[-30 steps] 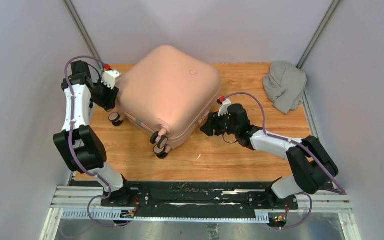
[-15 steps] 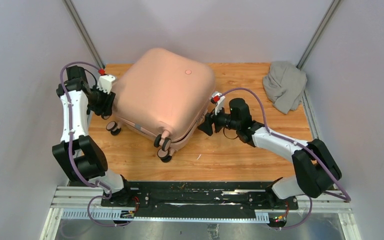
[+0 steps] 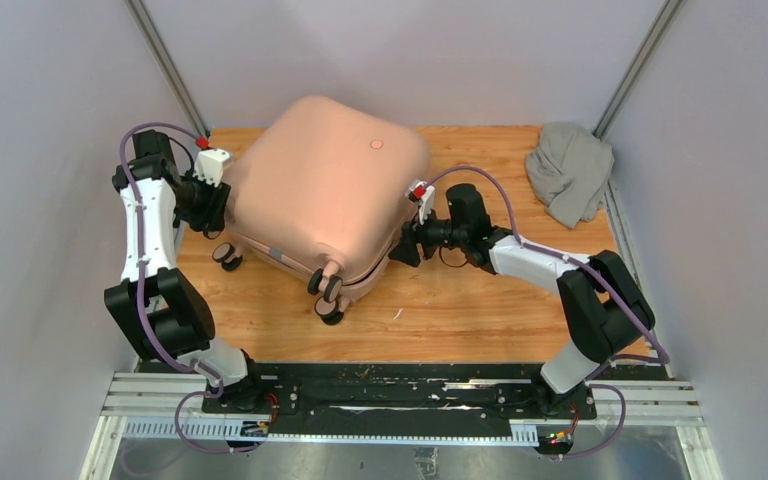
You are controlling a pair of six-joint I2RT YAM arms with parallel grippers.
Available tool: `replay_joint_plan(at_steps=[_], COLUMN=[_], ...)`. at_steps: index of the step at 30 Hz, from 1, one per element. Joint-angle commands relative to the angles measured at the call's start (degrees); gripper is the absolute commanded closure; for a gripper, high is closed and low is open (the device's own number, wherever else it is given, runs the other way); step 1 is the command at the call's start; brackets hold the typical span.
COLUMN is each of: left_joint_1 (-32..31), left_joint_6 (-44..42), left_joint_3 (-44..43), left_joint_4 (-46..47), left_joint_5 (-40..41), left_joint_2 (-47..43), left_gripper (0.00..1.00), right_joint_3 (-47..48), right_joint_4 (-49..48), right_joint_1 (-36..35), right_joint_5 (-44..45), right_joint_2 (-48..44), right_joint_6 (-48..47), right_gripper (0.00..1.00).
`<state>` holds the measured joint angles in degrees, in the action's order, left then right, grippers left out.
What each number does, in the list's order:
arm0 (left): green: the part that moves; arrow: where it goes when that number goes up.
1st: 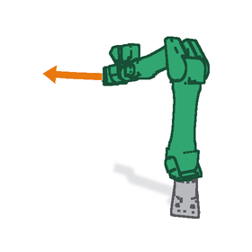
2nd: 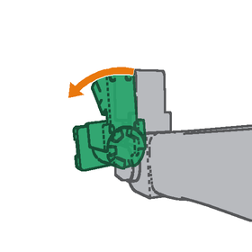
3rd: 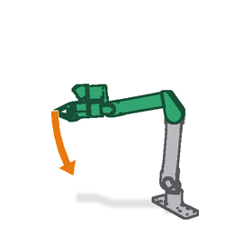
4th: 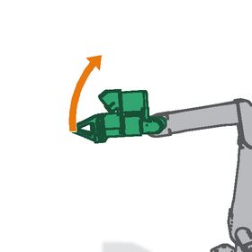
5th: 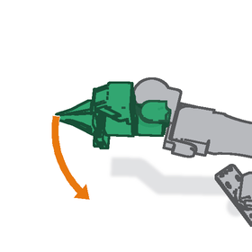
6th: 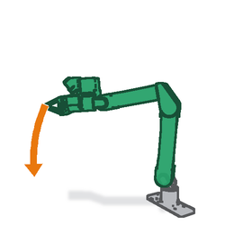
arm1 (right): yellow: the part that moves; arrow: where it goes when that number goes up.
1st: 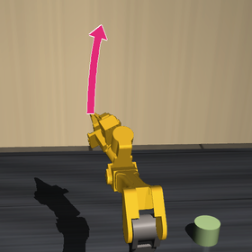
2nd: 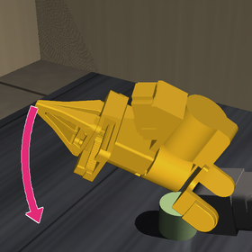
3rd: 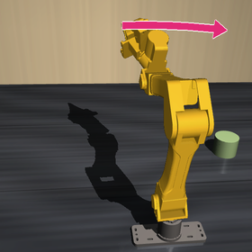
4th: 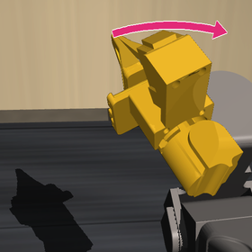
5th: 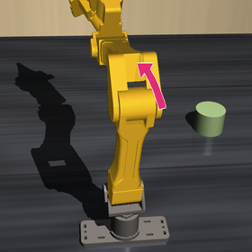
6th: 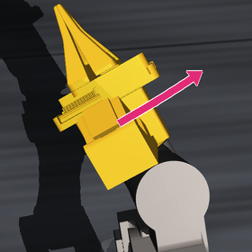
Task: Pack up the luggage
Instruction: Zip the luggage at the corner of the board.
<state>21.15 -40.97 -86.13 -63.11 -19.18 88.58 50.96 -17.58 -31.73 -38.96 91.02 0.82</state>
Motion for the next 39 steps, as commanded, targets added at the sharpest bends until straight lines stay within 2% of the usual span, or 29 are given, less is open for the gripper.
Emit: replay_joint_plan(at_steps=[1, 14, 19, 27, 39], left_joint_1=[0.74, 0.69, 0.71, 0.72, 0.74], left_joint_6=[1.26, 2.67, 2.08, 2.39, 3.17], left_joint_3=[-4.55, -4.02, -3.78, -4.32, -4.39], left_joint_4=[4.32, 4.31, 4.31, 4.34, 4.32], left_joint_5=[-0.65, -3.11, -2.81, -3.56, -4.02], left_joint_2=[-2.29, -2.94, -3.33, -3.29, -2.68], left_gripper=[1.0, 1.0, 1.0, 1.0, 1.0], right_joint_3=[0.77, 2.95, 2.26, 2.65, 4.85], right_joint_4=[2.19, 0.12, 1.74, 3.33, -0.13], right_joint_1=[0.62, 0.63, 1.05, 4.09, 4.5], right_joint_5=[-0.75, 1.78, 3.46, 1.53, -5.36], right_joint_2=[0.17, 3.63, -0.15, -2.7, 4.48], right_joint_6=[-1.17, 0.75, 0.14, 1.03, 3.3], right_gripper=[0.36, 0.45, 0.41, 0.39, 0.4])
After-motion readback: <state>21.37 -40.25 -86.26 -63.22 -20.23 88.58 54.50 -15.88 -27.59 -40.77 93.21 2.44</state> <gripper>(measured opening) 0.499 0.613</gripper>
